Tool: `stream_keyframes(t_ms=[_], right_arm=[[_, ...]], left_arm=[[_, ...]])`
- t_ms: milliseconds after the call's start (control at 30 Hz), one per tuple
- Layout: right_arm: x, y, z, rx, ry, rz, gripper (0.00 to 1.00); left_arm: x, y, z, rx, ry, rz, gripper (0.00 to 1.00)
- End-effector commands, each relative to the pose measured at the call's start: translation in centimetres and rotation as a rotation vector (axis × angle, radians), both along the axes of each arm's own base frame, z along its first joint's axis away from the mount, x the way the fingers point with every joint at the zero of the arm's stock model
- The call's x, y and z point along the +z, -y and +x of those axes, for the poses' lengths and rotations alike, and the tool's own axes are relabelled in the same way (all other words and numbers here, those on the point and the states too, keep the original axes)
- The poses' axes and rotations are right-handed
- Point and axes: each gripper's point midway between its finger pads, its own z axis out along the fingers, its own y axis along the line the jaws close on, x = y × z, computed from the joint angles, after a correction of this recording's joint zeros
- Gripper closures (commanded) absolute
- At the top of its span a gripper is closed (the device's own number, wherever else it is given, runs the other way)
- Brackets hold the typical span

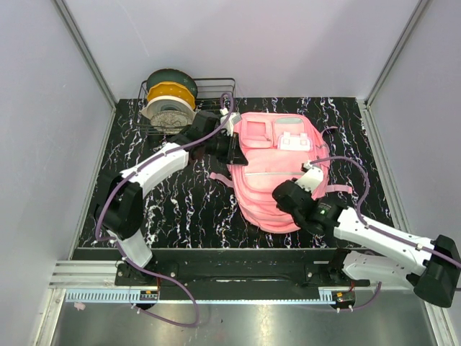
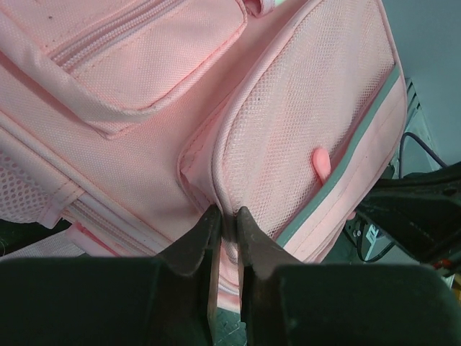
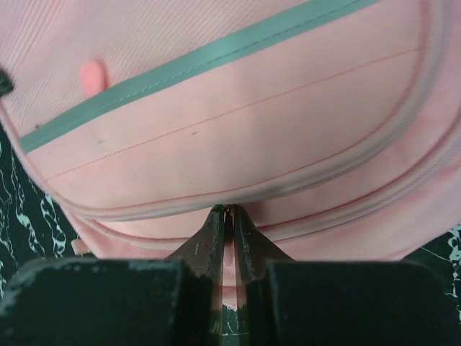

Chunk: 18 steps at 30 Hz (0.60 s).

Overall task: Pack the student bag
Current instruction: Zip the student bag at the center of the board.

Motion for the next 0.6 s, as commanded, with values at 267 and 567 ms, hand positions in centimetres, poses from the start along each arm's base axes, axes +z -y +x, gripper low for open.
stream_keyframes(t_ms=[267, 567], right_arm=[[1.5, 7.6, 2.1, -0.190, 0.079, -0.063, 1.00], [3.1, 1.6, 4.1, 0.059, 0.114, 0.004, 1.00]], left_arm=[[4.2, -6.5, 1.9, 0.034, 0.138, -0.018, 0.96], [6.1, -6.8, 0.5, 0.102, 0.157, -0.080, 0.01]])
